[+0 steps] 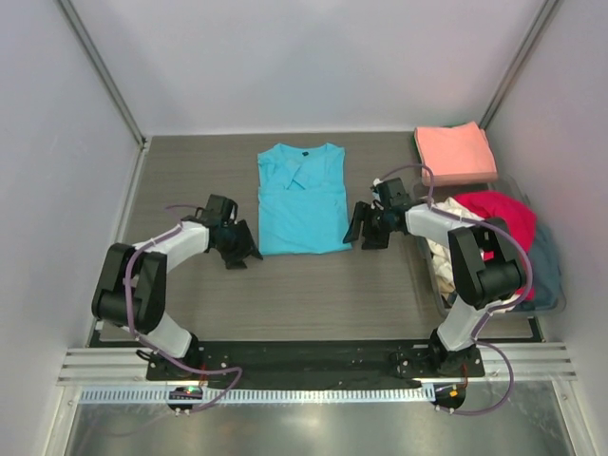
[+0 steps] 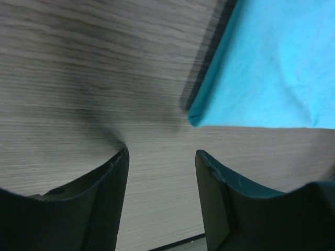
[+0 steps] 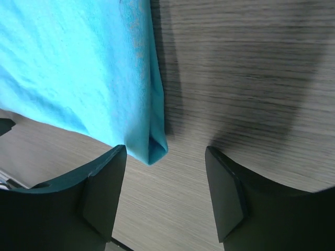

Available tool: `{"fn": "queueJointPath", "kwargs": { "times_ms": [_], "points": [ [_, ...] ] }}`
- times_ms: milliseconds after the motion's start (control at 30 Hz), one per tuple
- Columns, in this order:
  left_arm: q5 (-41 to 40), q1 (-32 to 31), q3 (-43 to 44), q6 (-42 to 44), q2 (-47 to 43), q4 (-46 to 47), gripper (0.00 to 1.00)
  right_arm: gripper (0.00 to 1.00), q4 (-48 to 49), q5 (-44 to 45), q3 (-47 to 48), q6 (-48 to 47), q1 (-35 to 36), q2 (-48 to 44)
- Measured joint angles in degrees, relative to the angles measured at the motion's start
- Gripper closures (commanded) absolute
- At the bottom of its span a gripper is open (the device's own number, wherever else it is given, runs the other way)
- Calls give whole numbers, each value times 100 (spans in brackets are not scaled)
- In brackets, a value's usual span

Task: Fold and stack the t-shirts
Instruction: Fold the tshirt

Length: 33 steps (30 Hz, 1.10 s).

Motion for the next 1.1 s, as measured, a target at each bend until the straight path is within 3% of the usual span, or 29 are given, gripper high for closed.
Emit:
{"fn": "queueJointPath", "kwargs": {
  "times_ms": [267, 767, 867, 1000, 1100],
  "points": [
    [146, -175, -616, -415, -245, 1104, 45, 67, 273, -57, -173, 42, 50, 57],
    [138, -236, -861, -708, -140, 1954, 62, 90, 573, -212, -221, 109, 76, 232],
    [144, -240, -859, -750, -46, 2127, 75, 98, 581, -214, -221, 107, 76, 243],
    [142, -240, -852, -780, 136, 2356, 99, 99, 590, -223, -223, 111, 76, 254],
    [160, -243, -848, -813, 175, 2452, 100, 99, 605, -238, -227, 109, 76, 254]
  ]
}}
